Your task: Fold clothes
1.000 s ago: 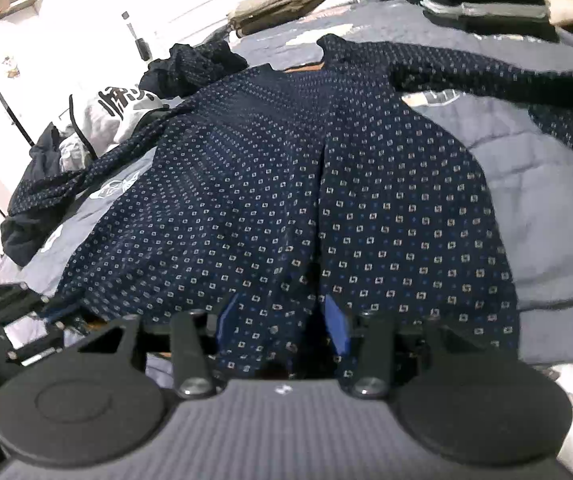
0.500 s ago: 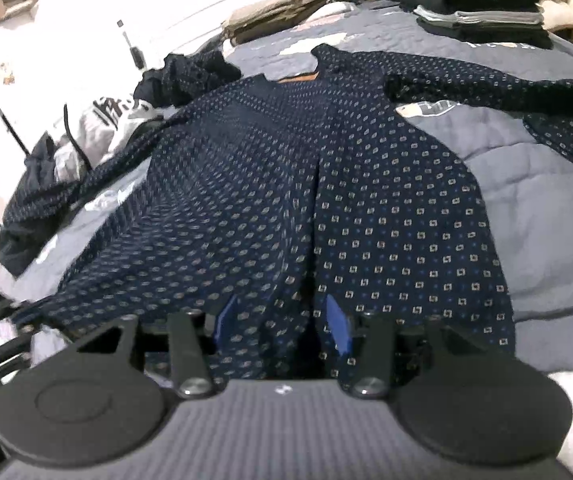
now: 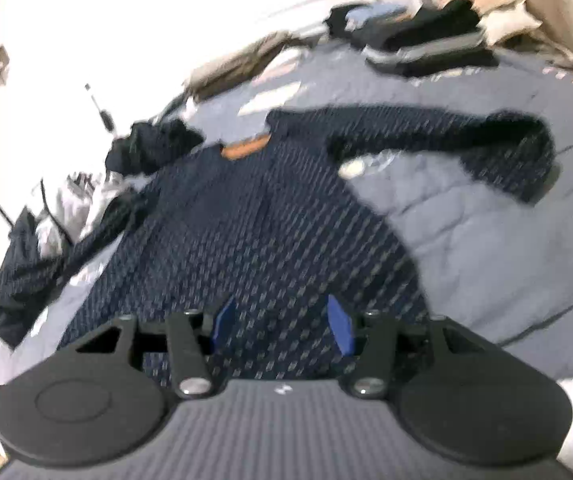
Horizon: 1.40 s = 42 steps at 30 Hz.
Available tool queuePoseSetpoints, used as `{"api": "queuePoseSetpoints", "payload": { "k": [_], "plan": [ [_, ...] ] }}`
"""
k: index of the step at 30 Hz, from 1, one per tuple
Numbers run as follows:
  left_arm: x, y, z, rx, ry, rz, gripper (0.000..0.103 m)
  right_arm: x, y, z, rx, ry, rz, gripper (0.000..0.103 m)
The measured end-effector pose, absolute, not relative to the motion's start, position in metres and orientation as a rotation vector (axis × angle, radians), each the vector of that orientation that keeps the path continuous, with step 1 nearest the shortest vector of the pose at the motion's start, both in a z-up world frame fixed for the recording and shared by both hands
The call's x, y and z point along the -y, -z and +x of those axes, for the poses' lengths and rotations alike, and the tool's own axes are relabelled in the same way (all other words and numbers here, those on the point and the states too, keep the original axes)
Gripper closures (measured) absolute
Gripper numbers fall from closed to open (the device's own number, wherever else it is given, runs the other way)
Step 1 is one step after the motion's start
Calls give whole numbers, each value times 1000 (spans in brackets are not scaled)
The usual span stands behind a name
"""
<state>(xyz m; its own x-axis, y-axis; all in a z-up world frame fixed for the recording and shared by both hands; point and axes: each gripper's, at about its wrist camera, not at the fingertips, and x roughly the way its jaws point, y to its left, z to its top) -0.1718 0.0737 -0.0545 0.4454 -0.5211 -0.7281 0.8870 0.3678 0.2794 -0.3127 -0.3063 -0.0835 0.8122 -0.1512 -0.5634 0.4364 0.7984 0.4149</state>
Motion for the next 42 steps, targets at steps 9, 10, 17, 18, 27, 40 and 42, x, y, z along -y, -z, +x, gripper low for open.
{"api": "queuePoseSetpoints", "payload": {
  "k": [9, 10, 17, 18, 27, 40, 42],
  "plan": [
    [0, 36, -142, -511, 1121, 92, 23, 398, 56, -316, -391, 541, 642, 44],
    [12, 39, -136, -513, 1133, 38, 23, 416, 58, -317, -388, 590, 662, 43],
    [75, 68, -113, -502, 1128, -41, 23, 502, 82, -344, -388, 873, 709, 41],
    [80, 72, -112, -503, 1132, -20, 23, 506, 86, -347, -395, 896, 694, 41],
    [104, 80, -117, -532, 1164, -25, 21, 536, 125, -320, -522, 829, 669, 38],
    [110, 83, -112, -553, 1138, -26, 19, 552, 124, -279, -652, 810, 456, 97],
    [109, 81, -111, -547, 1141, -31, 19, 548, 104, -271, -680, 897, 105, 97]
  ]
}}
